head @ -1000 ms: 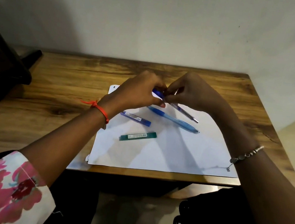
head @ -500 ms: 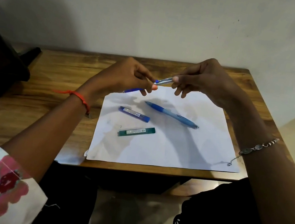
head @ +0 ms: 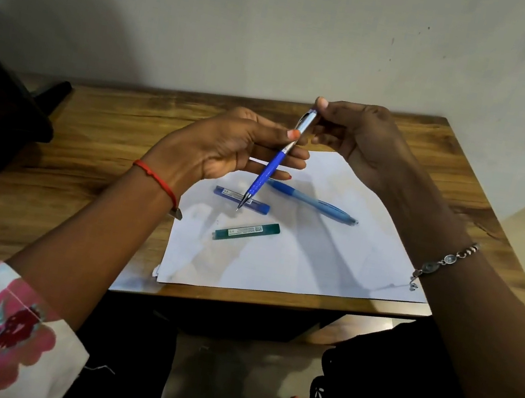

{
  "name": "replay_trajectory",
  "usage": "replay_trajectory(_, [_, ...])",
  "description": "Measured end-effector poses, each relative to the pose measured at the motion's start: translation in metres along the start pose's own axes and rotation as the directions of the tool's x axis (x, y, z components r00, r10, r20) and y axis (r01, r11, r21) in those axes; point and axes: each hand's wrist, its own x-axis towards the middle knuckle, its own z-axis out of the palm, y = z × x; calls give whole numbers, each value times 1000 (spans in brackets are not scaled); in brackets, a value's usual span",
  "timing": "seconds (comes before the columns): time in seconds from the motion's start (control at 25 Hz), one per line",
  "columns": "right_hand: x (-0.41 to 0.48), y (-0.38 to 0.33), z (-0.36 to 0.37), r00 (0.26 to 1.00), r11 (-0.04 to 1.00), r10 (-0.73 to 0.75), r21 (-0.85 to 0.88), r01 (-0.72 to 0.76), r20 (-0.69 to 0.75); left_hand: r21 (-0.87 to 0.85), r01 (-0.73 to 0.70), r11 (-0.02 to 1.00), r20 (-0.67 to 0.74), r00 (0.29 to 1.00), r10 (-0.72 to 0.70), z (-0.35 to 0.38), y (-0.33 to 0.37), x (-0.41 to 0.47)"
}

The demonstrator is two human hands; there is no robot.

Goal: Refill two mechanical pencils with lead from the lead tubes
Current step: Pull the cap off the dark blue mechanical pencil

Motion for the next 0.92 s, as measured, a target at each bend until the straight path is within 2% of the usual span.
replay_trajectory(0.16, [-1, 3, 3, 998, 999, 31, 27, -29, -57, -65, 38, 997, -7, 999, -38, 3, 0, -1])
replay_trajectory(0.32, [4, -4, -11, 983, 983, 101, 169, -74, -156, -27, 93, 995, 3, 996, -93, 4, -9, -5])
replay_trajectory(0.52, [0, -3, -7, 950, 941, 310, 153, -301, -40, -29, 97, 995, -43, 994, -98, 2, -12, -1])
replay_trajectory(0.68, [0, 0, -2, 955, 954, 294, 54, -295, 28, -50, 106, 993, -42, 993, -108, 7, -15, -1])
replay_trajectory(0.8, [1, 3, 1, 964, 963, 267, 14, -267, 7, -83, 96, 992, -54, 993, -101, 7, -16, 0])
replay_trajectory(0.92, [6, 7, 0, 965, 965, 257, 58, -255, -49, -121, 77, 990, -57, 995, -84, 9, -16, 0])
